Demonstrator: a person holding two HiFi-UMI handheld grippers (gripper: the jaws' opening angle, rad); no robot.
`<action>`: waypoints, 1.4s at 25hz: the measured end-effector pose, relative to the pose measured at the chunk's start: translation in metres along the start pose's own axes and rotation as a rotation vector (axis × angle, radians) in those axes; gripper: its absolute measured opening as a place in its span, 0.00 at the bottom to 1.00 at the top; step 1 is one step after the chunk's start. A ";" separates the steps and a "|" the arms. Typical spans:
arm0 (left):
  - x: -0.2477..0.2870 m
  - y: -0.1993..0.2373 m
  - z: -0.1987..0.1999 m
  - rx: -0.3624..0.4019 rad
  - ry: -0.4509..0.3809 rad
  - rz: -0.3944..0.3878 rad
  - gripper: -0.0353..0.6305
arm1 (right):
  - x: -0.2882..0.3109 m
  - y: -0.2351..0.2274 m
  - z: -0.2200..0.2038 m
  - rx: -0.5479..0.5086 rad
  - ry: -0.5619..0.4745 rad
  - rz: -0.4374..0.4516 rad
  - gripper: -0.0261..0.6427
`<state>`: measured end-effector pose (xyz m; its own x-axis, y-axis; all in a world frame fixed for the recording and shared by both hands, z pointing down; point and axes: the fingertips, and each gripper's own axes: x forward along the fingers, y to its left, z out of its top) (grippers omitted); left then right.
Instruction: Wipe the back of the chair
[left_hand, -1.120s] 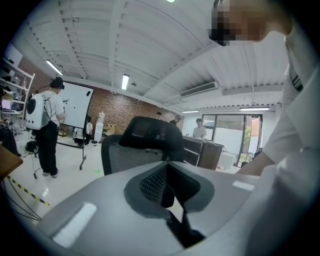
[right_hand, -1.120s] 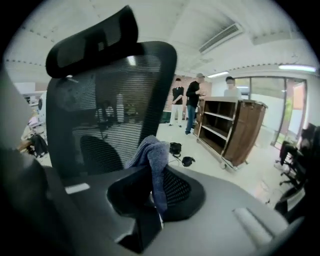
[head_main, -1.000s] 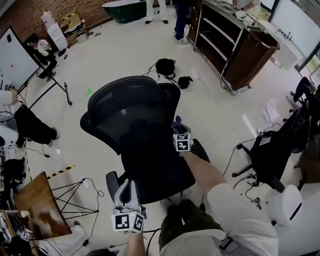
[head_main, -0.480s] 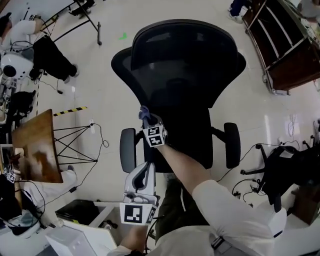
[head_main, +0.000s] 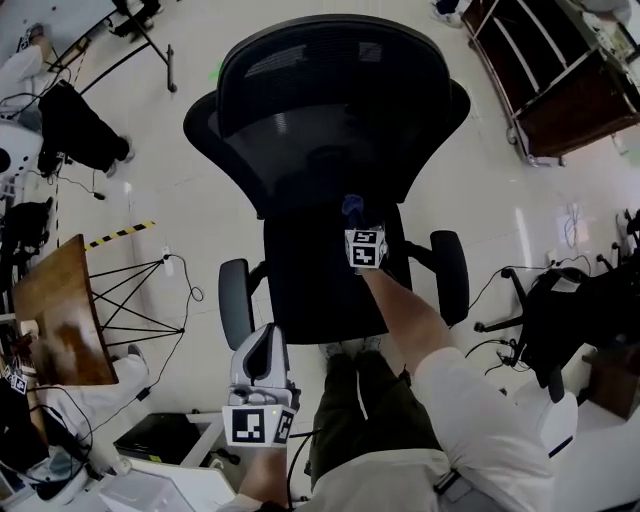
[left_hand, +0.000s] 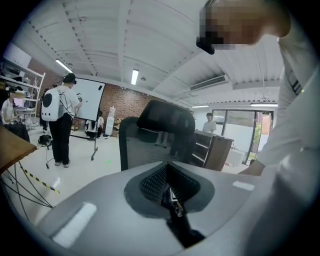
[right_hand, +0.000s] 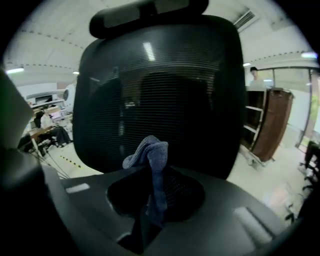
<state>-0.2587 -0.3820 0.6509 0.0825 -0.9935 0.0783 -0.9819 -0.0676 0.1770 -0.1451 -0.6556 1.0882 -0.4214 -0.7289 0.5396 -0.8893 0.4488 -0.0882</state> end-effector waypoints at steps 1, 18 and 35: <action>-0.001 -0.003 -0.001 -0.003 -0.003 -0.015 0.15 | -0.010 -0.034 -0.009 0.016 0.020 -0.059 0.11; -0.108 0.000 0.033 0.079 -0.070 -0.020 0.15 | -0.355 0.067 0.166 0.035 -0.468 0.018 0.11; -0.215 -0.100 0.139 0.228 -0.317 -0.082 0.15 | -0.710 0.126 0.264 -0.035 -0.868 0.177 0.11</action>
<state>-0.2025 -0.1741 0.4797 0.1402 -0.9606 -0.2402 -0.9899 -0.1306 -0.0552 -0.0051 -0.2177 0.4730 -0.5509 -0.7764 -0.3060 -0.7985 0.5971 -0.0774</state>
